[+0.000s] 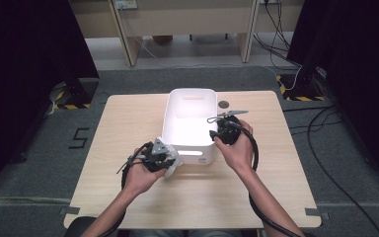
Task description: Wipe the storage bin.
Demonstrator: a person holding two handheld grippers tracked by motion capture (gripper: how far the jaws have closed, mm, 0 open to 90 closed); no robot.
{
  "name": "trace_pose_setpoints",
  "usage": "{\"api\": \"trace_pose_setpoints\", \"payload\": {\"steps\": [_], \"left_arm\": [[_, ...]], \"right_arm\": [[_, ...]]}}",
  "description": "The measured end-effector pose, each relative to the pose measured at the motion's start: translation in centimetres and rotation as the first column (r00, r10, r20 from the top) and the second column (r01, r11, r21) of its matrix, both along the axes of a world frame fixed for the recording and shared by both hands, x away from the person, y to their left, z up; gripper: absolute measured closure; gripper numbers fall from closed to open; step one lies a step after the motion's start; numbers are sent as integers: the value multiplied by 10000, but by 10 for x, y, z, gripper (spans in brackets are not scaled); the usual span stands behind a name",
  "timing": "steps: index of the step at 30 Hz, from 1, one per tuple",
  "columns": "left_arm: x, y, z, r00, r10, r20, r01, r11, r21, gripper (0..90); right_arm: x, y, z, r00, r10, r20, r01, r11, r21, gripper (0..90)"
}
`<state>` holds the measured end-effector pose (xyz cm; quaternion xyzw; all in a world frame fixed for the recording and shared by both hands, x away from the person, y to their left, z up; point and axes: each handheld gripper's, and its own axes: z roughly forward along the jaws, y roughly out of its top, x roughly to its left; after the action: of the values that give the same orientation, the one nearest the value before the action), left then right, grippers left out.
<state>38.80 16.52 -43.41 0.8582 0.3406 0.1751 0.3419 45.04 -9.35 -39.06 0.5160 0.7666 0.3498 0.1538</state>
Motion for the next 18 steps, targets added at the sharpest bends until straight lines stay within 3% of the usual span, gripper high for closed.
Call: {"api": "trace_pose_setpoints", "payload": {"steps": [3, 18], "left_arm": [[0, 1, -1, 10000, 15, -26, -15, 10000, 24, 763], [2, 2, -9, 9995, 66, -295, -65, 10000, 48, 763]], "right_arm": [[0, 1, -5, 10000, -27, -64, 27, 10000, -1, 657], [-1, 1, 2, 9996, -218, -192, 222, 9996, 174, 663]]}}
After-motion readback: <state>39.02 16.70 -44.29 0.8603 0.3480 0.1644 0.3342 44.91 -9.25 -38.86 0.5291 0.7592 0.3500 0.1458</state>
